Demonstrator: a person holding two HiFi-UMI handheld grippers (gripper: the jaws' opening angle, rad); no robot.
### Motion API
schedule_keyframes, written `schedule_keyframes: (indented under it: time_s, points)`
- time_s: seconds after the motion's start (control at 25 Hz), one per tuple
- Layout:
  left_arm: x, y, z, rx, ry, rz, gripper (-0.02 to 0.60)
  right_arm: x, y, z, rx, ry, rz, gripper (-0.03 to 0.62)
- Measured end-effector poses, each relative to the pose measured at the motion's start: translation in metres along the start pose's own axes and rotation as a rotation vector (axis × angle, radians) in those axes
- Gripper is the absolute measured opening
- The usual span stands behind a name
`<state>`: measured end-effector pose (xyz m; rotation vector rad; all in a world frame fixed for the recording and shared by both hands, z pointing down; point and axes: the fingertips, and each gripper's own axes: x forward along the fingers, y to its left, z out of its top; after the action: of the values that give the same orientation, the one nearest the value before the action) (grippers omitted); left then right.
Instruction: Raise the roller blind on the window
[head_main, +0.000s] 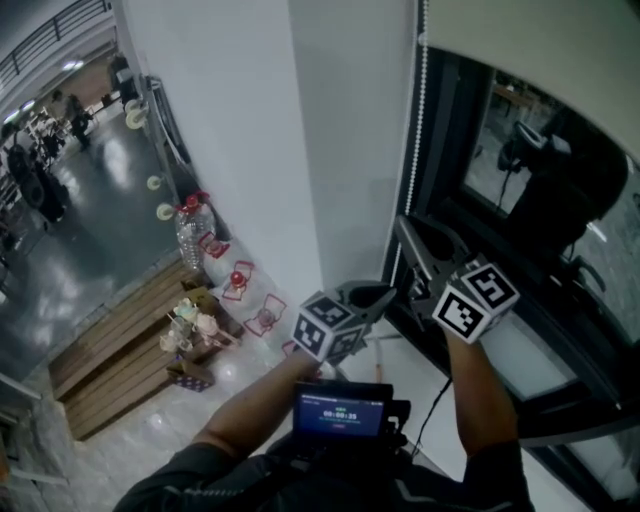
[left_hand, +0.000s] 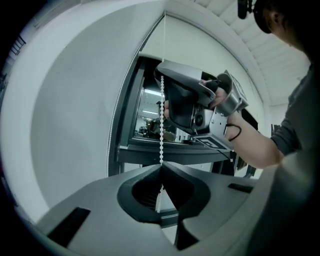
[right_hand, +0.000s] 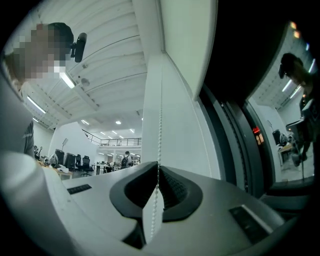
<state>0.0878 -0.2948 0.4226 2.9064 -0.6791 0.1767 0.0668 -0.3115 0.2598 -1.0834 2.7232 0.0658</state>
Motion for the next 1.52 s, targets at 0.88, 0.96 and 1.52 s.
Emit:
schedule_keyframes:
  time_s: [0.88, 0.96, 1.52]
  points:
    - [-0.069, 0.000, 0.200, 0.164, -0.331, 0.041, 0.087, -0.005, 0.008, -0.010, 0.018, 0.011, 0.015, 0.009]
    - [-0.066, -0.004, 0.226, 0.184, -0.352, 0.028, 0.087, -0.004, 0.011, -0.010, 0.016, 0.012, 0.020, 0.009]
    - [-0.036, -0.014, 0.248, 0.167, -0.372, -0.035, 0.004, -0.010, 0.011, -0.009, 0.011, 0.012, 0.012, 0.009]
